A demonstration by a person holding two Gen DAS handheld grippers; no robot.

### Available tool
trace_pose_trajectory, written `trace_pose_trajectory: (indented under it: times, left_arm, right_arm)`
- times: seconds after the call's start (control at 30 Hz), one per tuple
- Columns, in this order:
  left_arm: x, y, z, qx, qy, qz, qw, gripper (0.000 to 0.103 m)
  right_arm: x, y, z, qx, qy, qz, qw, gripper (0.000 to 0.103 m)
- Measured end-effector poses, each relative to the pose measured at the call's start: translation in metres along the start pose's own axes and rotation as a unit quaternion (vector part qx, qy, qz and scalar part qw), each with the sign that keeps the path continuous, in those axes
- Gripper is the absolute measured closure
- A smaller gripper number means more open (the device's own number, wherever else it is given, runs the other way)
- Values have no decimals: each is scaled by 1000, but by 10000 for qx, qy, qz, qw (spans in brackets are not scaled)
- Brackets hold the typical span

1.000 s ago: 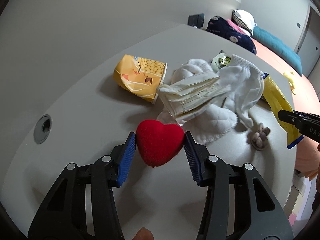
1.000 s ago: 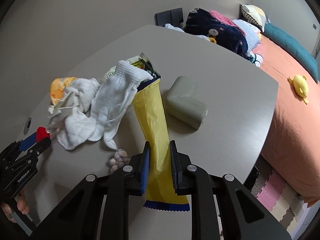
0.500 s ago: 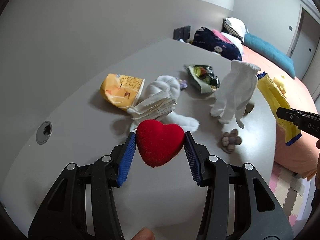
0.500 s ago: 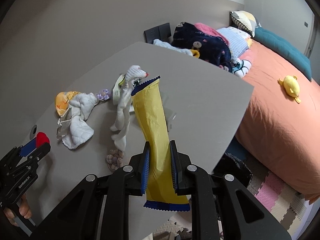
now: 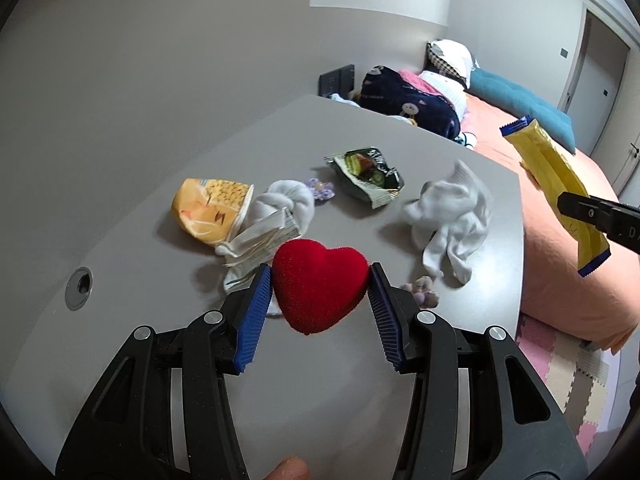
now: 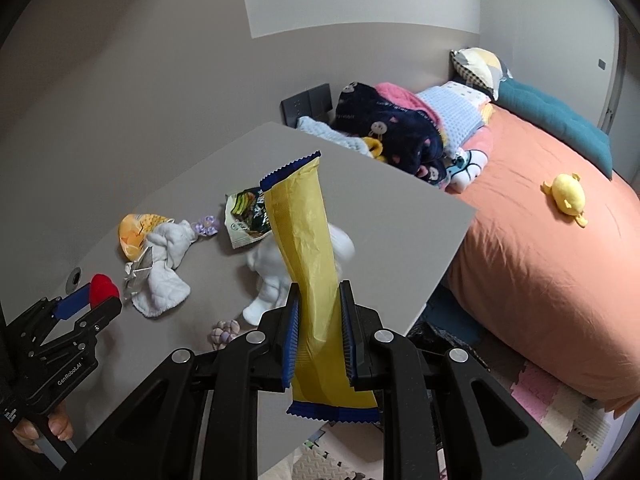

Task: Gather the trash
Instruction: 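Carry the red heart and yellow packet with both tools over the trash bin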

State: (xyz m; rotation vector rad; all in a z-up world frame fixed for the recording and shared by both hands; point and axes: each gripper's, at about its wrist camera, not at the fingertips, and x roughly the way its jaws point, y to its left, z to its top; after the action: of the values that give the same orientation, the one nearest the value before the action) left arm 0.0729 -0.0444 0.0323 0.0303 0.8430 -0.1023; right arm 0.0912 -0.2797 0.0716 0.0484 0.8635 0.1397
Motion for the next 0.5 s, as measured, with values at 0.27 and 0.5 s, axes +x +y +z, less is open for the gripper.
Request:
trace_pose_trajectory:
  times: [0.27, 0.5]
  left_arm:
    - [-2, -37, 8, 295, -29, -155, 9994, 55]
    - [6, -81, 15, 532, 34, -439, 9976, 55]
  right_arm:
    - [-14, -35, -3, 249, -87, -165, 9995, 83]
    - [-24, -77, -10, 537, -94, -365, 9978, 83]
